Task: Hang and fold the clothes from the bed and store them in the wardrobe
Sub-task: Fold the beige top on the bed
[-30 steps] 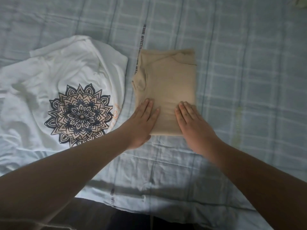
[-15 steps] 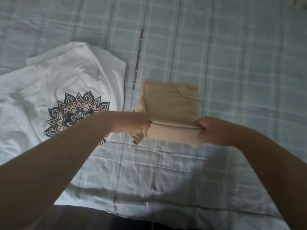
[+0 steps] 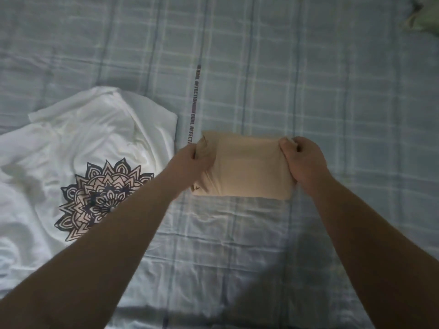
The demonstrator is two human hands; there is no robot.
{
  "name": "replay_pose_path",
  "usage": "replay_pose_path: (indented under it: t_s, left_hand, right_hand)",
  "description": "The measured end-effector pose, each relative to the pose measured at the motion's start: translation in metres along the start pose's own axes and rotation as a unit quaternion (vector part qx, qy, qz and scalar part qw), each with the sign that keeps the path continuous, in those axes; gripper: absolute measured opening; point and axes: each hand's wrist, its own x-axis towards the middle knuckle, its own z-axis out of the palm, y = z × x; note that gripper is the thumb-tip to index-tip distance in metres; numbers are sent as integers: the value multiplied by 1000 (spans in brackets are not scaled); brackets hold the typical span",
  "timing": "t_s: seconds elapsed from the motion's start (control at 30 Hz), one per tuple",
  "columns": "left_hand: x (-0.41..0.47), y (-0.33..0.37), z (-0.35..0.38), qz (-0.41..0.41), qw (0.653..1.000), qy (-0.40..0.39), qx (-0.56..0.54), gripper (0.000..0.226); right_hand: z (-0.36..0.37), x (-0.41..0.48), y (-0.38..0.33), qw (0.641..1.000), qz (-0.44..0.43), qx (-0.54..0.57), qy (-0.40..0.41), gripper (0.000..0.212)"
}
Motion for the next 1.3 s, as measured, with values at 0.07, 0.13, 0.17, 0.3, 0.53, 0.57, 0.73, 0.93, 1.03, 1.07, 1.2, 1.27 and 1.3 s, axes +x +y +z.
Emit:
replay_pose_path:
  t_s: [0.07, 0.13, 0.17, 0.3, 0.53, 0.57, 0.73, 0.93, 1.03, 1.07, 1.2, 1.27, 1.3]
  left_hand:
    - [-5, -7, 15, 38, 986, 122, 111, 26]
    - [-10, -10, 27, 66, 965, 193, 165, 22]
    - [-11, -11, 31, 70, 961, 210, 165, 18]
    - [-15, 1, 38, 29, 960, 243, 135, 43]
    - [-38, 15, 51, 367, 820, 235, 370, 52]
    - [-36, 10, 56, 379, 809, 199, 402, 52]
    - [-15, -21, 59, 281, 815, 130, 491, 64]
    - [-5, -28, 67, 219, 842, 117, 479, 69]
    - [-12, -15, 59, 226, 857, 107, 450, 67]
    - [-16, -11, 56, 227, 876, 123, 407, 65]
    - [-32, 3, 40, 103, 930, 324, 140, 50]
    - [-32, 7, 38, -53, 947, 301, 99, 59]
    - [-31, 8, 39, -121, 951, 266, 103, 66]
  right_hand:
    - [9, -4, 3, 994, -63, -52, 78, 31]
    - [15, -7, 8, 987, -90, -88, 103, 30]
    - [18, -8, 10, 987, -80, -105, 95, 30]
    - [12, -12, 2, 990, 5, -84, 109, 35]
    - [3, -67, -20, 907, -352, -190, 131, 51]
    - [13, -71, -18, 898, -354, -246, 92, 55]
    - [51, -52, 12, 886, -304, -349, 15, 65]
    - [63, -36, 20, 889, -314, -333, -1, 68]
    - [50, -38, 10, 910, -316, -267, -9, 62]
    - [44, -40, 7, 931, -310, -190, 5, 57]
    - [25, -48, 7, 968, -175, 50, 175, 41]
    - [23, -49, 7, 988, -14, 58, 144, 54]
    - [23, -48, 6, 991, 64, 53, 104, 60]
